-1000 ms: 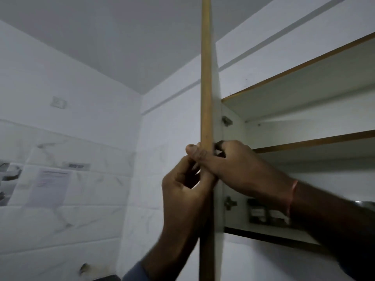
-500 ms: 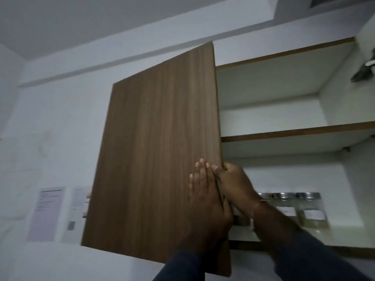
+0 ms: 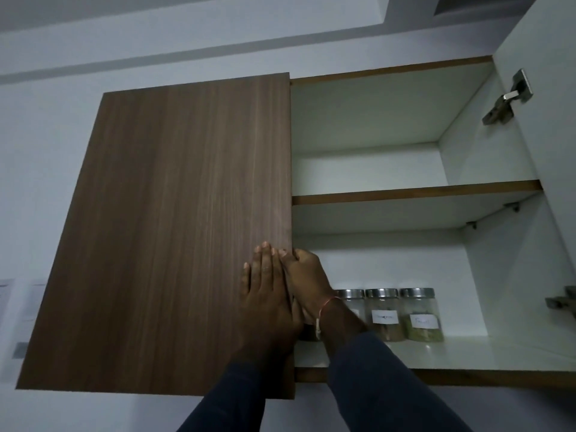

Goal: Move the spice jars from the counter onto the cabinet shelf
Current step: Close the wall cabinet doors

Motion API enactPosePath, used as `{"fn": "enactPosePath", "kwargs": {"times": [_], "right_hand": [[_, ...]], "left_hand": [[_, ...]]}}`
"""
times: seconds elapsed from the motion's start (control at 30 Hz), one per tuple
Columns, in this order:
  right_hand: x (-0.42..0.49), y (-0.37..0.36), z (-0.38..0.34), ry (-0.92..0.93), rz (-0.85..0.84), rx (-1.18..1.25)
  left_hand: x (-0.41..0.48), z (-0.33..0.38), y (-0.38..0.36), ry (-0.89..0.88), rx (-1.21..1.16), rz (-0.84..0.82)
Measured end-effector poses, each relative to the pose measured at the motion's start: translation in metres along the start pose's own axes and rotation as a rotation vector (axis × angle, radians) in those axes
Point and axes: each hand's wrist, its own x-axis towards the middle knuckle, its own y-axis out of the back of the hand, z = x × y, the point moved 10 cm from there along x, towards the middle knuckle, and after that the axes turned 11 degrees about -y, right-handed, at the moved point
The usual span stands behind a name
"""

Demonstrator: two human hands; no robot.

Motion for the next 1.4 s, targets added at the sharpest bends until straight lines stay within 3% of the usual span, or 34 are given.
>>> {"fn": "enactPosePath", "kwargs": {"times": [0.47,0.67,0.73,0.83,0.9,1.03,1.1,1.27,1.33,1.4], "right_hand": [[0.001,0.001,-0.003,0.006,0.082,-0.172],[-0.025,0.028,-0.011,-0.018,0.288,-0.715],[-0.051,0.045,-0.031,0.038,0.36,-0.895],[-0.1,0.073,-0.073,0.15,0.47,-1.122],[-0.142,0.095,-0.109,0.223,0.574,-1.237],[-0.219,0.153,-0.163,0.263,0.779,-1.359],[-0.263,0.19,-0.185,0.234,0.905,-1.407],[-0.379,0.245,-0.259,0.4,1.29,-1.735],[-0.415,0.272,-0.284,0.306,1.448,-1.786],[-0.436,0.301,-0.293,0.192,1.485,-1.704]], "left_hand": [[0.006,-0.003,-0.01,-0.098,-0.034,-0.087],[0.008,-0.003,0.021,-0.126,-0.127,-0.353],[0.011,0.004,0.039,-0.094,-0.219,-0.303],[0.02,0.051,0.051,-0.072,-0.503,-0.206],[0.027,0.114,0.063,-0.14,-0.753,-0.183],[0.044,0.224,0.113,-0.298,-1.041,-0.072],[0.049,0.274,0.144,-0.387,-1.135,-0.045],[0.045,0.381,0.208,-0.524,-1.169,-0.053],[0.041,0.417,0.225,-0.541,-1.187,-0.075],[0.038,0.447,0.236,-0.551,-1.233,-0.117]]}}
